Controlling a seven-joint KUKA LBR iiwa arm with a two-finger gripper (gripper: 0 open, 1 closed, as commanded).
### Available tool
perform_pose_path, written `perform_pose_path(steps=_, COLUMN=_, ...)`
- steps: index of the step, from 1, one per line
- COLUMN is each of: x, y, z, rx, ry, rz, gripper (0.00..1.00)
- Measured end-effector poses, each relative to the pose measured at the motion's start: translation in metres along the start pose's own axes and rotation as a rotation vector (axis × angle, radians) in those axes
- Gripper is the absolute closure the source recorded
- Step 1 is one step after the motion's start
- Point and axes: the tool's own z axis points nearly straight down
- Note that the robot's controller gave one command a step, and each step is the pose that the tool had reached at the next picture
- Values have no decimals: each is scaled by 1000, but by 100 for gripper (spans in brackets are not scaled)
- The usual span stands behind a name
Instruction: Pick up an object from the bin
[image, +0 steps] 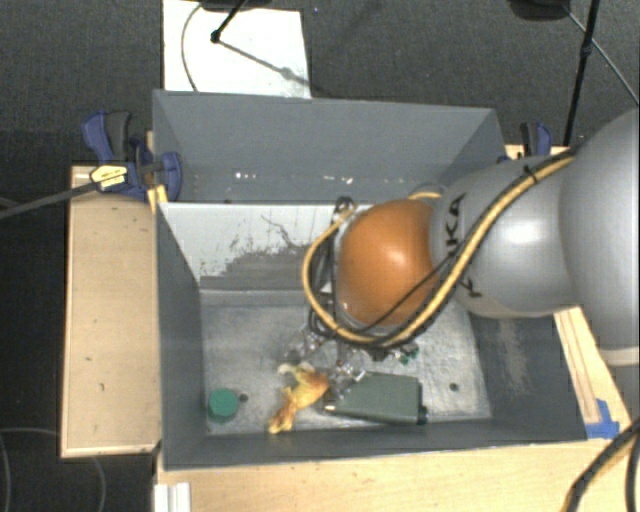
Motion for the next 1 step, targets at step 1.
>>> perform_pose_path(steps=1, x=0, y=0, z=0, rx=0, ry=0, rz=0, gripper=100)
